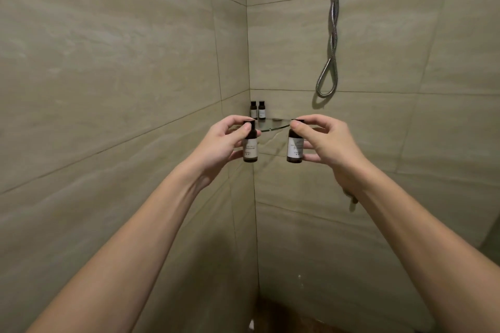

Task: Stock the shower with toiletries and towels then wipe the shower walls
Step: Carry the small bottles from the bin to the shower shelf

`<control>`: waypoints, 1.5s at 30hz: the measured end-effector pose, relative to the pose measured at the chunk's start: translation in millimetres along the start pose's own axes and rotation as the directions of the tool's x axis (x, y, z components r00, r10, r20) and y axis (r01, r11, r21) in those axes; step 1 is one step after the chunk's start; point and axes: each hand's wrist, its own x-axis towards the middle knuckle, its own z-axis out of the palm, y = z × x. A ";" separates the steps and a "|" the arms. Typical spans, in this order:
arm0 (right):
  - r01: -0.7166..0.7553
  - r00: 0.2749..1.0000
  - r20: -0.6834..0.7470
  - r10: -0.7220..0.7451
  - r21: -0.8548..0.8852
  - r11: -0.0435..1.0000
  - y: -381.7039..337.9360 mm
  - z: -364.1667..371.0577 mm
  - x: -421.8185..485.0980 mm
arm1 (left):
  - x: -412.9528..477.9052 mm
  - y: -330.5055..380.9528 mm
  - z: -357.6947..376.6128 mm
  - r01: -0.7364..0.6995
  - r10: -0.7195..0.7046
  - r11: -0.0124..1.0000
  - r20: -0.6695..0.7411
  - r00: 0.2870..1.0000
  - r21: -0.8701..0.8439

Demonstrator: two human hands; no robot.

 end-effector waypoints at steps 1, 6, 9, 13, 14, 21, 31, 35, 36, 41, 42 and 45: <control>0.002 1.000 0.001 -0.002 0.004 1.000 4.4 -0.1 14.1 | 13.4 -4.9 -1.2 0.004 -0.004 1.000 -0.008 1.000 -0.011; 0.011 1.000 0.012 -0.010 -0.003 1.000 30.3 -2.6 94.5 | 86.0 -31.5 -1.1 0.000 -0.001 1.000 -0.066 0.998 -0.012; 0.025 0.999 0.039 -0.025 0.009 1.000 48.4 -5.2 142.2 | 126.5 -51.1 4.0 -0.015 0.016 1.000 -0.120 0.993 0.011; 0.029 0.993 0.111 -0.030 0.013 1.000 69.9 -9.7 202.4 | 179.3 -73.9 8.2 -0.010 0.021 0.998 -0.179 0.984 0.059; 0.028 0.992 0.120 -0.029 0.006 1.000 74.9 -10.9 215.5 | 190.2 -78.8 9.1 -0.006 0.018 0.998 -0.200 0.980 0.060; 0.025 0.988 0.151 -0.021 -0.021 0.999 112.7 -7.1 287.0 | 255.0 -112.0 17.0 -0.049 0.041 0.999 -0.327 0.944 -0.015; 0.025 0.989 0.148 -0.012 -0.081 0.996 153.1 35.2 363.2 | 341.5 -141.1 -17.8 -0.093 0.192 0.881 -0.171 0.966 0.465; 0.055 0.991 0.127 -0.035 -0.154 0.987 168.0 52.6 391.7 | 376.9 -151.2 -30.3 -0.070 0.157 0.781 -0.086 0.984 0.620; 0.065 0.991 0.123 -0.045 -0.168 0.984 170.8 56.0 396.8 | 382.7 -153.6 -32.3 -0.074 0.174 0.767 -0.095 0.980 0.638; 0.083 0.991 0.124 -0.059 -0.204 0.975 180.0 72.5 416.6 | 398.9 -165.3 -36.8 -0.053 0.183 0.739 -0.125 0.975 0.672; 0.086 0.991 0.118 -0.061 -0.216 0.973 181.3 75.6 419.8 | 400.4 -167.5 -35.9 -0.044 0.177 0.738 -0.131 0.976 0.673; 0.097 0.993 0.082 -0.079 -0.244 0.965 187.1 82.9 427.6 | 404.6 -174.2 -31.7 -0.018 0.160 0.732 -0.147 0.976 0.681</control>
